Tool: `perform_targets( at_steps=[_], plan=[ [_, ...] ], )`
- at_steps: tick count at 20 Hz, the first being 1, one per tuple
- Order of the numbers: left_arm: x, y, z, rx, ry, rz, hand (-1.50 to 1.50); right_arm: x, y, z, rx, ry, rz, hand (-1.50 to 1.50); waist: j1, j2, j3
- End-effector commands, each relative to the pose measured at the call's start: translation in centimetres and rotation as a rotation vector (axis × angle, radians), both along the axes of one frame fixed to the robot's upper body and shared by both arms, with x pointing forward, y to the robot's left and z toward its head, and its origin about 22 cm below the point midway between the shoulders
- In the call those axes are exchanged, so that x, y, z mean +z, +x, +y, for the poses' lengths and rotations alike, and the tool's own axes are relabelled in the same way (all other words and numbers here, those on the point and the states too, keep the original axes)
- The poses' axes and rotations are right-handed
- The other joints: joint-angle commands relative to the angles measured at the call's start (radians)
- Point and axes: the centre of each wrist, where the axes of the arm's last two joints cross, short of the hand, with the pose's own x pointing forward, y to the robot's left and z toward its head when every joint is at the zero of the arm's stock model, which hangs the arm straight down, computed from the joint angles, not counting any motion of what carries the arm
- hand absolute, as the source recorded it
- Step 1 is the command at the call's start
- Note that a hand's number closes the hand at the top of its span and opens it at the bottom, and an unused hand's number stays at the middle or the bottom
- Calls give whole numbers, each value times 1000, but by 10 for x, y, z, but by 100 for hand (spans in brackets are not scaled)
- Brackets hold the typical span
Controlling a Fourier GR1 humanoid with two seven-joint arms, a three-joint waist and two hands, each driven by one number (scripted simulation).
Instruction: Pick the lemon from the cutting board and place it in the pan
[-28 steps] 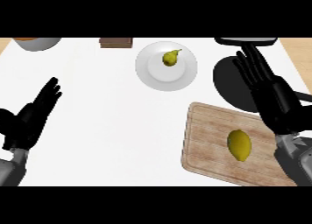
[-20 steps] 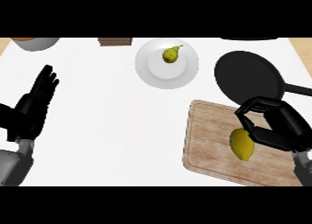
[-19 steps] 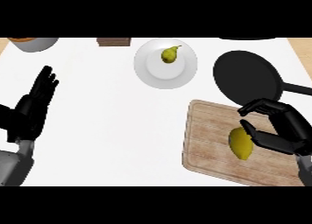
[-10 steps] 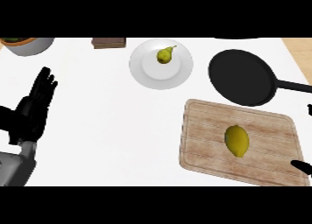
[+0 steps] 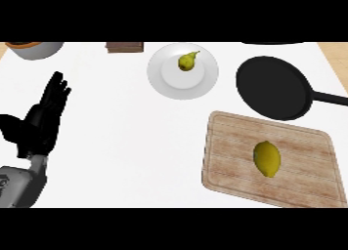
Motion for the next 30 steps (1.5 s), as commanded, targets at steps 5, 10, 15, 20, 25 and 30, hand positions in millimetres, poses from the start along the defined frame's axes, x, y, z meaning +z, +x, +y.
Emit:
perform_targets(
  at_steps=[5, 10, 15, 20, 25, 30],
  plan=[
    [-5, -7, -7, -47, -4, -6, 0, 57, 15, 43, -41, -117, -11, -150, 37, 7, 2],
    [4, 1, -19, -42, 4, -11, 0, 67, 18, 69, 29, -75, 44, -150, 39, 7, 2],
    [14, 6, -14, -26, -8, -15, 0, 46, 13, 90, 116, -34, 110, -150, 31, 5, 2],
    [-20, 8, 16, -18, 8, 7, 0, 25, 7, 111, 78, -111, 150, -150, 24, 6, 2],
    [-2, 9, 19, -30, -6, 15, 0, 16, 3, 134, 9, -118, 192, -150, 30, 6, 2],
    [-20, 2, -11, -27, -18, 1, 0, 11, 26, 131, -64, -179, 223, -150, 33, 7, 2]
  ],
)
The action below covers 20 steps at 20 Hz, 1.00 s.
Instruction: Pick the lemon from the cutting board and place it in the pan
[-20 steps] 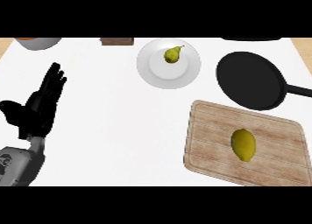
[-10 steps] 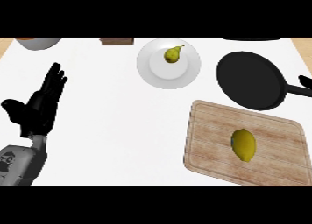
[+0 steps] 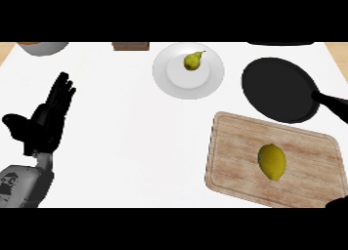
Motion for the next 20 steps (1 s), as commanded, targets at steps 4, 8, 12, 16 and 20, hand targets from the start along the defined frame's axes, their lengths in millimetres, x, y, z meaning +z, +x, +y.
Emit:
perform_targets(
  at_steps=[4, 8, 12, 16, 20],
  plan=[
    [2, -2, -16, -3, -17, -20, 0, -39, 33, -11, -37, -54, 84, -150, 8, 2, 1],
    [19, 12, 11, 7, -1, 10, 0, -31, 25, 4, 24, -55, 120, -150, -3, 0, 0],
    [15, 3, -10, 8, -5, 2, 0, -37, 14, 5, 68, -84, 141, -150, -7, -2, 0],
    [14, 16, -10, 3, 4, 5, 0, -66, 20, 35, 73, -105, 154, -150, -5, 0, 0],
    [10, -4, 6, -11, -2, 11, 0, -60, 37, 20, 76, -142, 178, -150, -2, -1, 0]
  ],
)
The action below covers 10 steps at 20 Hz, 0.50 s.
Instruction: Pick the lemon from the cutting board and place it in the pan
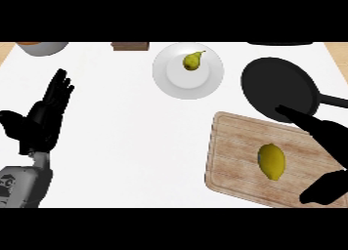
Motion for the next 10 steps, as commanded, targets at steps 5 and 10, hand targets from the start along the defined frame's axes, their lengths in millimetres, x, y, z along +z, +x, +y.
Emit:
perform_targets(
  at_steps=[5, 10],
  plan=[
    [-13, 6, -7, 2, 0, 4, 0, -2, -7, 24, 2, -207, 38, -150, -9, 0, -1],
    [2, -1, 1, 16, 0, 7, 0, -28, 19, 21, 5, -247, 91, -150, 4, 1, 0]
  ],
)
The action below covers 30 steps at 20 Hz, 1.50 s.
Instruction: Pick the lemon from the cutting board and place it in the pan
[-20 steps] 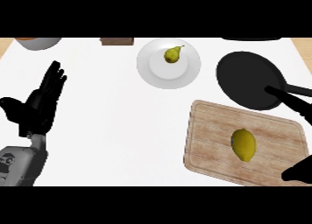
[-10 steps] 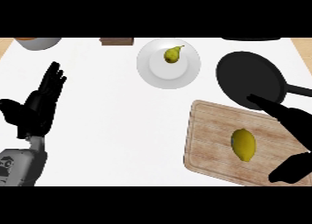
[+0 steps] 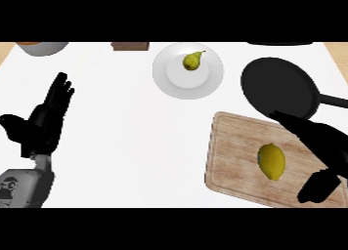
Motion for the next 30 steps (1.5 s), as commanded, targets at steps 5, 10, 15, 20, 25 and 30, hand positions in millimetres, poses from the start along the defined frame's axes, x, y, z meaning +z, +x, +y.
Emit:
perform_targets(
  at_steps=[5, 10, 15, 20, 25, 30],
  plan=[
    [11, 15, 8, 9, 5, -7, 0, -25, 8, 0, 2, -38, 57, -150, -2, 0, 0],
    [-6, 13, 7, 6, 12, -17, 0, -34, 8, 3, 15, -74, 67, -150, -3, 1, 0],
    [7, 9, 0, 5, -13, -16, 0, -38, 6, 35, 5, -103, 86, -150, -2, 0, 0],
    [1, 11, 3, -8, -10, -8, 0, -54, 6, 13, 22, -96, 127, -150, -5, 0, 0],
    [14, 11, 5, 9, -2, -10, 0, -68, 22, 21, 146, -41, 157, 150, -1, 0, 0],
    [-13, 21, 5, -6, -23, 5, 0, -74, 13, 33, 173, -97, 112, 150, -6, 1, 0]
  ],
)
